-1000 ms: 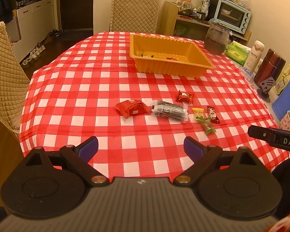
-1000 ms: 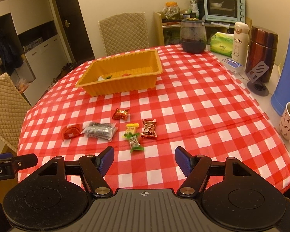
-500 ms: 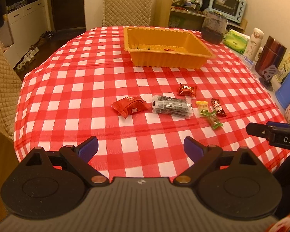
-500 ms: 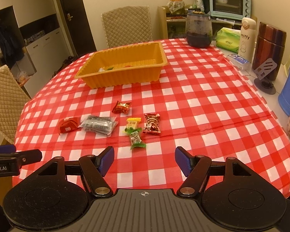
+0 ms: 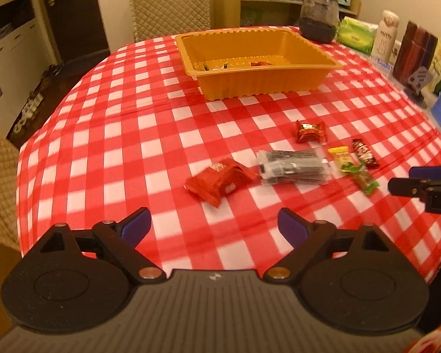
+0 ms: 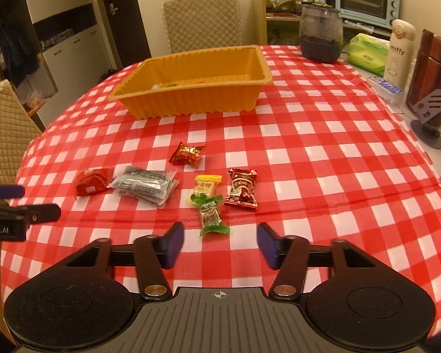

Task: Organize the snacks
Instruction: 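Grasp the red square packet with the left tool while the right tool grasps the green-wrapped candy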

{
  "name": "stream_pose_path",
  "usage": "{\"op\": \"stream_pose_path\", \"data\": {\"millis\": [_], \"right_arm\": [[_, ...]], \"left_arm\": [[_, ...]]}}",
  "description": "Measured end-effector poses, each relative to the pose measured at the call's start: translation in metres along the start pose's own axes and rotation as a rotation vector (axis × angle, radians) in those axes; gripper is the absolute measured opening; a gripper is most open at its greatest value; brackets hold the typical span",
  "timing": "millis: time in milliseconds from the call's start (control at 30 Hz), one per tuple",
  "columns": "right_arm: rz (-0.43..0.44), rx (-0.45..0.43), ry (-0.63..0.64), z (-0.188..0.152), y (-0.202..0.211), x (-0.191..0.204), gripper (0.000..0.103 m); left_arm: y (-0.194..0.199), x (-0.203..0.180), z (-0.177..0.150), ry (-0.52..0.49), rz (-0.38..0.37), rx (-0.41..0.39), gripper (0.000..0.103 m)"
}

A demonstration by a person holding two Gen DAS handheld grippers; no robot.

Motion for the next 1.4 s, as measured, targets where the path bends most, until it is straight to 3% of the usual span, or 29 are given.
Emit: {"op": "stream_pose_path", "data": {"millis": [400, 567, 633, 733, 833, 1167, 1267, 1400], "right_arm": [[-0.007, 0.044, 0.01, -0.006, -0.03, -0.005, 0.048], [-0.007, 0.058, 0.008, -0.009, -0.036, -0.006, 0.048], [-0.005, 0.058, 0.009, -0.009, -0.037, -0.006, 0.048], [0.002, 0.056, 0.011, -0.008, -0.039, -0.005, 0.048], [0.015, 0.056, 0.013, -0.007, -0.043, -0.002, 0.047], [0.022, 0.054, 0.08, -0.008, -0.056, 0.008, 0.034], [0.014, 0.05, 0.099, -0.009, -0.056, 0.009, 0.025], [0.015, 0.05, 0.085, -0.009, -0.052, 0.008, 0.023]], "left_arm": [[-0.065, 0.004, 0.008, -0.231, -0.114, 0.015, 0.072], [-0.08, -0.004, 0.013, -0.285, -0.188, 0.036, 0.055], [-0.083, -0.007, 0.015, -0.286, -0.216, 0.049, 0.044], [-0.083, -0.008, 0.015, -0.267, -0.234, 0.07, 0.032], [-0.076, -0.009, 0.012, -0.233, -0.205, 0.077, 0.027], [-0.046, -0.018, -0.006, -0.026, -0.081, 0.058, 0.025], [-0.037, -0.023, -0.011, 0.02, -0.059, 0.049, 0.025], [-0.025, -0.03, -0.018, 0.08, -0.036, 0.041, 0.025]]}}
Point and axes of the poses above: each gripper's, at about its wrist camera, not at the fingertips, and y roughly against the way its jaws point, x to its left, z to its top, the point moved 7 cm from there along -y, roughly the way its jaws point, and after that the axes turned 10 degrees about -x, right-handed, at the moved point
